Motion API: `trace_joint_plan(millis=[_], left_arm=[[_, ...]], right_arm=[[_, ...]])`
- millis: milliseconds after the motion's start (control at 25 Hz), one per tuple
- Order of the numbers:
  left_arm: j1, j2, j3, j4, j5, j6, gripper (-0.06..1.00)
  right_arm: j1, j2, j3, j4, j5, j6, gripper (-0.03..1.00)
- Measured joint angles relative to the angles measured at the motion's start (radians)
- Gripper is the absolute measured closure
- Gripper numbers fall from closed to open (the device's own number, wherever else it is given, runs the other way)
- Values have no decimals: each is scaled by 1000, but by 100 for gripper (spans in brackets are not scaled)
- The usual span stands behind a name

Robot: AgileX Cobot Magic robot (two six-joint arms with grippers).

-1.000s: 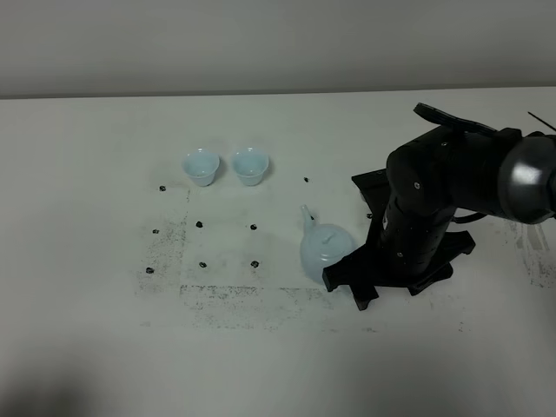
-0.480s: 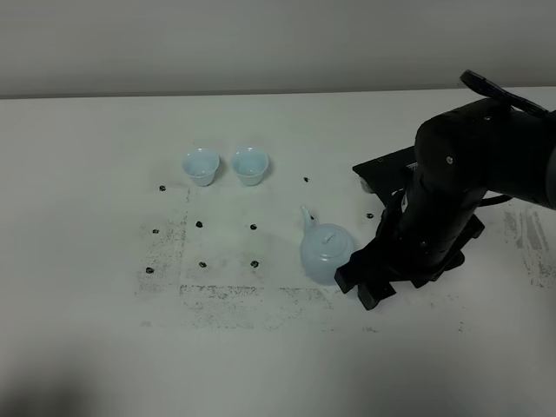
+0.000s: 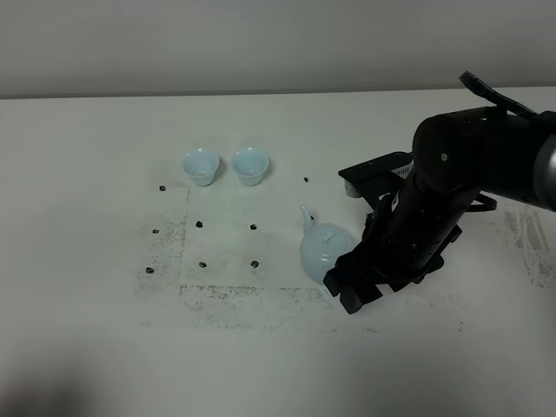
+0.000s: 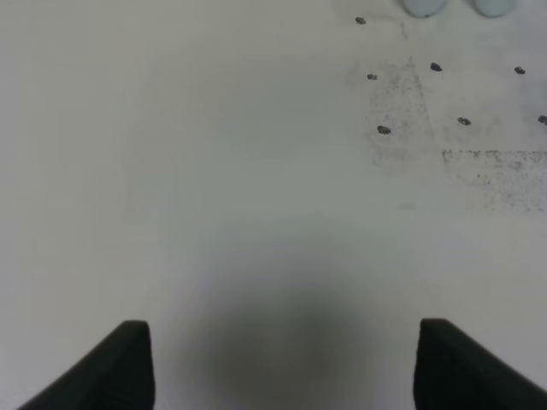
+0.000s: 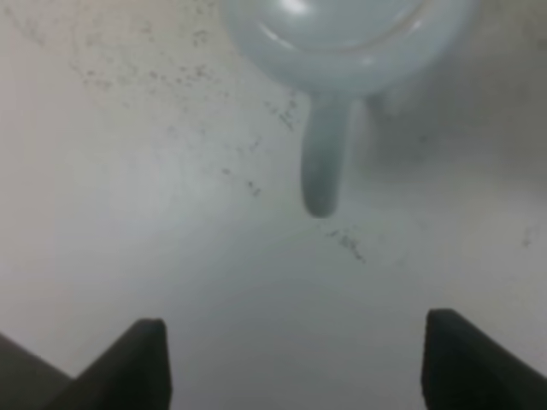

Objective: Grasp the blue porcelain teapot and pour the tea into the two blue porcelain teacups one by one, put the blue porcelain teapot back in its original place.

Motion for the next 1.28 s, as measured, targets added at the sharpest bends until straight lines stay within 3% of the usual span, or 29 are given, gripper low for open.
trace_joint_plan(millis=[360, 1280], left_arm=[[0, 0, 0, 0, 0, 0, 34], [0, 0, 0, 0, 0, 0, 34]], right_arm=[[0, 73, -62, -78, -21, 18, 38], [0, 129, -62, -106, -146, 54, 38]])
